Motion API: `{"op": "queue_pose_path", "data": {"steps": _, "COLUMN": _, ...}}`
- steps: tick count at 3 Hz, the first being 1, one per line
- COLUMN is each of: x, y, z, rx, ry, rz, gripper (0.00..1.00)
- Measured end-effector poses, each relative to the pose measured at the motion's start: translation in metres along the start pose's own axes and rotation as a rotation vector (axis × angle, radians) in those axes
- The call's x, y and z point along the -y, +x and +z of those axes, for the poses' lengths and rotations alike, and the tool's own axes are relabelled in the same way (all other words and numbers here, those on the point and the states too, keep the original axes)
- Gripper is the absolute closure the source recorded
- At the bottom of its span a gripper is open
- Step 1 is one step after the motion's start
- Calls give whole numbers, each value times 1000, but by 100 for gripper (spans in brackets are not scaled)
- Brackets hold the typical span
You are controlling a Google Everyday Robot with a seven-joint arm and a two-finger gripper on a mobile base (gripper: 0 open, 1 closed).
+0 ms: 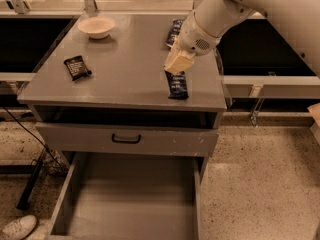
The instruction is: Place rxbar blueberry into middle drawer
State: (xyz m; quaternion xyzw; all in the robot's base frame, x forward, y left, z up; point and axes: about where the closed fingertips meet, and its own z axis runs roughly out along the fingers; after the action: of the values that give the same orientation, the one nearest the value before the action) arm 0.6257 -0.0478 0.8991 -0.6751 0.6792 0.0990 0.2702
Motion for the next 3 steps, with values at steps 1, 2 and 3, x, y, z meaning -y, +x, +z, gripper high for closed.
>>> {"op": "queue_pose_path", "data": {"steps": 1, "x": -1, "y": -2, "z": -7, "rx": 1, "ry": 19, "rz": -9, "gripper": 100}}
{"op": "queue_pose_path", "data": {"steps": 2, "x": -13, "y": -5, "z": -37, "rx": -6, "ry": 64, "rz": -39, "gripper": 100}}
{"op": "queue_pose_path", "data": {"steps": 3, "x": -33, "y": -1, "z": -64, "rx": -4, "ry": 100, "rz": -44, "gripper": 100}}
